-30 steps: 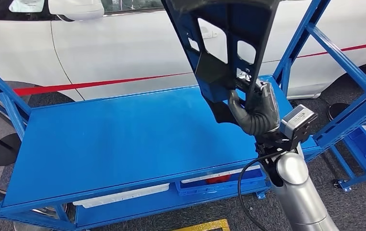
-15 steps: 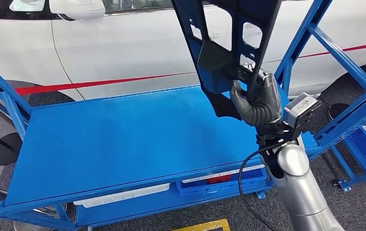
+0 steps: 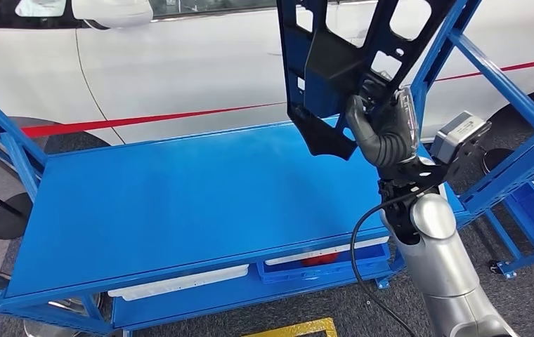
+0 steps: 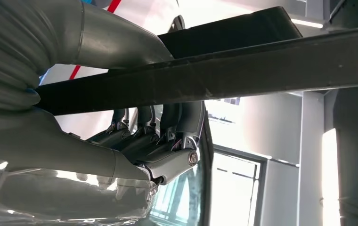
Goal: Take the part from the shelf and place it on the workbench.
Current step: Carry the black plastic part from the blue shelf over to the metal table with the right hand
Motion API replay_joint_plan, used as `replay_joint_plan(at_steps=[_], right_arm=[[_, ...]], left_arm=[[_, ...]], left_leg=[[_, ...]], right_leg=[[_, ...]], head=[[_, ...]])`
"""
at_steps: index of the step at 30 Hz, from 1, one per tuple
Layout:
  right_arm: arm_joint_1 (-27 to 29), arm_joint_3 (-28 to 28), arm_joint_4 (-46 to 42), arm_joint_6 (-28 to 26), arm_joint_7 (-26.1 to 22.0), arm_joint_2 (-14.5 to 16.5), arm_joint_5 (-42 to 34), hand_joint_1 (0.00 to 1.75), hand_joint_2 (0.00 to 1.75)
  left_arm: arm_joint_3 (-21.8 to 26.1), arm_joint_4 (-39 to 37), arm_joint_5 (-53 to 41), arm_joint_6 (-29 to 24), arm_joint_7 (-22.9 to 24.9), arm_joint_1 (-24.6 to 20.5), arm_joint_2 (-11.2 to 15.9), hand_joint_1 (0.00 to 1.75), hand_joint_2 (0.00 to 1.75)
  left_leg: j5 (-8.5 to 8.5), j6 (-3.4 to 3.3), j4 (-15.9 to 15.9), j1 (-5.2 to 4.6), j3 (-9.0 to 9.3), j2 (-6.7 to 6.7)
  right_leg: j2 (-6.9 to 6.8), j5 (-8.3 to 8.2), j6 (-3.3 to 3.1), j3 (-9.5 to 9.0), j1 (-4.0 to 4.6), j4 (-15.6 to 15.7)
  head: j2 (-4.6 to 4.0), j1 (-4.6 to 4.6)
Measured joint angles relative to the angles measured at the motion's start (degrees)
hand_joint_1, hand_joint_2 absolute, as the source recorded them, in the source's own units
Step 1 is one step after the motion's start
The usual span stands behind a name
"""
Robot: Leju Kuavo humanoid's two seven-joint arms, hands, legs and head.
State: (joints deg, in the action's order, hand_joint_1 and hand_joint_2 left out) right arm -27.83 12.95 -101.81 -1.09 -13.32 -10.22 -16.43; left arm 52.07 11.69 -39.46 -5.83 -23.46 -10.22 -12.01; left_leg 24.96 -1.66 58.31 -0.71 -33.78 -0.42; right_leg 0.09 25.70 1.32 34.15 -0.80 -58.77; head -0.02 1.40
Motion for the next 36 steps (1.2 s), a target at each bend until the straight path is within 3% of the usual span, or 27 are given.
replay_joint_plan(at_steps=[3,4,6,8,9,10,11,13,14,18,20,22,23,24,25,27,29,31,33,34,36], right_arm=[[-1.65,0.2,1.82,0.24,0.32,-0.16,-1.91,1.75,1.75],[-2.44,0.35,2.5,0.41,0.41,-0.16,-2.4,1.75,1.75],[-4.09,0.86,4.01,0.79,0.53,-0.16,-3.1,1.75,1.75],[-5.38,1.75,5.47,0.94,0.71,-0.15,-3.61,1.75,1.75],[-5.87,2.32,6.11,0.91,0.88,-0.15,-3.83,1.75,1.75],[-6.34,2.9,6.68,0.82,1.08,-0.14,-4.03,1.75,1.75],[-6.83,3.49,7.18,0.71,1.26,-0.13,-4.18,1.75,1.75],[-7.75,4.5,7.92,0.4,1.43,-0.09,-4.45,1.75,1.75],[-8.09,4.97,8.2,0.25,1.44,-0.08,-4.63,1.75,1.75],[-8.48,6.71,9.03,-0.14,1.37,0.38,-5.02,1.75,1.75],[-8.53,7.35,9.24,-0.16,1.32,0.55,-4.97,1.75,1.75],[-8.55,7.97,9.55,-0.17,1.38,0.73,-4.93,1.75,1.75],[-8.53,8.28,9.75,-0.17,1.42,0.84,-4.92,1.75,1.75],[-8.53,8.56,9.93,-0.18,1.46,0.97,-4.91,1.75,1.75],[-8.53,8.79,10.06,-0.17,1.48,1.09,-4.91,1.75,1.75],[-8.59,9.17,10.21,-0.18,1.48,1.32,-4.9,1.75,1.75],[-8.63,9.49,10.25,-0.22,1.46,1.6,-4.9,1.75,1.75],[-8.52,9.7,10.26,-0.31,1.44,1.86,-4.9,1.75,1.75],[-8.34,9.82,10.25,-0.45,1.4,2.11,-4.9,1.75,1.75],[-8.27,9.88,10.23,-0.55,1.36,2.33,-4.89,1.75,1.75],[-8.03,10.07,10.2,-0.83,1.27,2.84,-4.76,1.75,1.75]], left_arm=[[0.02,0.03,0.88,-0.58,-0.19,0.02,0.36,0.0,1.75],[0.04,0.04,1.24,-0.82,-0.28,0.02,0.51,0.0,1.75],[0.16,0.05,2.04,-1.4,-0.49,0.17,0.83,0.0,1.75],[0.43,0.05,2.94,-2.0,-0.64,0.54,1.15,0.0,1.75],[0.62,0.05,3.38,-2.24,-0.7,0.73,1.32,0.0,1.75],[0.86,0.05,3.81,-2.48,-0.78,0.87,1.52,0.0,1.75],[1.13,0.05,4.21,-2.66,-0.87,0.96,1.73,0.0,1.75],[1.64,0.05,4.89,-2.81,-1.09,1.0,2.15,0.0,1.75],[1.88,0.05,5.21,-2.85,-1.2,1.04,2.32,0.0,1.75],[2.93,0.05,6.34,-2.92,-1.76,1.4,2.96,0.0,1.75],[3.28,0.07,6.61,-2.92,-1.88,1.49,3.11,0.0,1.75],[3.57,0.07,6.83,-2.91,-1.92,1.72,3.26,0.0,1.75],[3.73,0.07,6.92,-2.92,-1.92,1.9,3.3,0.0,1.75],[3.89,0.07,6.96,-2.93,-1.92,2.08,3.33,0.0,1.75],[4.04,0.07,6.96,-2.94,-1.92,2.22,3.33,0.0,1.75],[4.27,0.07,6.95,-3.03,-1.92,2.37,3.33,0.0,1.75],[4.38,0.07,6.92,-3.19,-1.91,2.44,3.35,0.0,1.75],[4.42,0.07,6.88,-3.34,-1.88,2.53,3.38,0.0,1.75],[4.44,0.07,6.87,-3.38,-1.86,2.64,3.56,0.0,1.75],[4.45,0.07,6.88,-3.36,-1.85,2.67,3.65,0.0,1.75],[4.46,0.07,6.9,-3.23,-1.83,2.71,3.8,0.0,1.75]], left_leg=[[0.96,1.07,1.11,0.09,-0.57,0.01],[2.41,1.44,3.25,0.18,-1.5,0.03],[6.4,2.02,10.53,0.57,-4.66,0.07],[8.33,2.39,16.25,0.9,-7.08,0.08],[7.7,2.5,16.15,1.04,-6.87,0.08],[6.07,2.54,13.67,1.18,-5.54,0.09],[4.01,2.5,9.49,1.29,-3.4,0.12],[1.48,2.15,2.34,1.23,0.12,0.1],[1.11,1.9,0.7,1.12,0.81,0.06],[0.24,0.44,-0.32,1.15,0.69,0.03],[-0.36,-0.28,-0.8,1.27,0.52,0.07],[-0.64,-0.56,-0.77,1.11,0.04,0.07],[-0.73,-0.6,-0.69,1.03,-0.17,0.07],[-0.8,-0.59,-0.57,0.98,-0.35,0.07],[-0.84,-0.57,-0.43,0.95,-0.48,0.06],[-0.81,-0.4,-0.06,0.85,-0.64,0.0],[-0.87,0.09,0.28,0.65,-0.95,-0.05],[-1.16,0.73,0.24,0.61,-1.23,-0.04],[-0.72,1.37,0.65,0.66,-1.59,0.0],[0.39,1.68,1.95,0.7,-2.14,0.02],[4.28,2.22,7.89,0.93,-4.45,0.07]], right_leg=[[-0.06,-0.47,-0.99,0.17,-0.39,0.35],[-0.16,-0.63,-1.33,0.22,-0.54,0.5],[-0.29,-0.79,-1.72,0.48,-0.49,0.47],[-0.31,-0.86,-1.79,0.73,-0.47,0.32],[-0.31,-0.87,-1.79,0.8,-0.49,0.21],[-0.3,-0.86,-1.76,0.83,-0.51,0.09],[-0.3,-0.85,-1.69,0.84,-0.52,-0.03],[-0.29,-0.93,-1.24,0.98,-0.37,-0.19],[-0.3,-1.05,-0.92,1.08,-0.32,-0.19],[-0.29,-0.86,0.42,1.45,-0.41,-0.41],[-0.2,2.24,0.76,3.28,-0.51,-4.77],[-0.14,6.25,0.99,6.58,-0.49,-12.64],[-0.14,7.23,1.07,7.69,-0.49,-15.48],[-0.15,7.04,1.05,7.76,-0.49,-16.16],[-0.15,5.82,0.96,6.64,-0.49,-14.5],[-0.15,2.5,0.49,2.11,-0.38,-6.71],[-0.13,1.0,-0.07,-0.74,-0.1,-1.06],[-0.08,0.87,-0.52,-0.73,0.15,-0.21],[-0.2,0.31,-1.2,-0.62,-0.19,0.21],[-0.27,0.0,-1.57,-0.55,-0.38,0.48],[-0.36,-0.43,-2.03,-0.24,-0.5,0.71]], head=[[0.0,0.02],[0.0,0.03],[0.0,0.04],[0.0,0.04],[0.0,0.04],[0.0,0.05],[0.0,0.04],[0.0,0.04],[0.0,0.04],[0.0,0.04],[0.0,0.04],[0.0,0.04],[0.0,0.04],[0.0,0.04],[0.0,0.04],[0.0,0.03],[0.0,0.03],[0.0,0.03],[0.0,0.03],[0.0,0.04],[0.0,0.04]])
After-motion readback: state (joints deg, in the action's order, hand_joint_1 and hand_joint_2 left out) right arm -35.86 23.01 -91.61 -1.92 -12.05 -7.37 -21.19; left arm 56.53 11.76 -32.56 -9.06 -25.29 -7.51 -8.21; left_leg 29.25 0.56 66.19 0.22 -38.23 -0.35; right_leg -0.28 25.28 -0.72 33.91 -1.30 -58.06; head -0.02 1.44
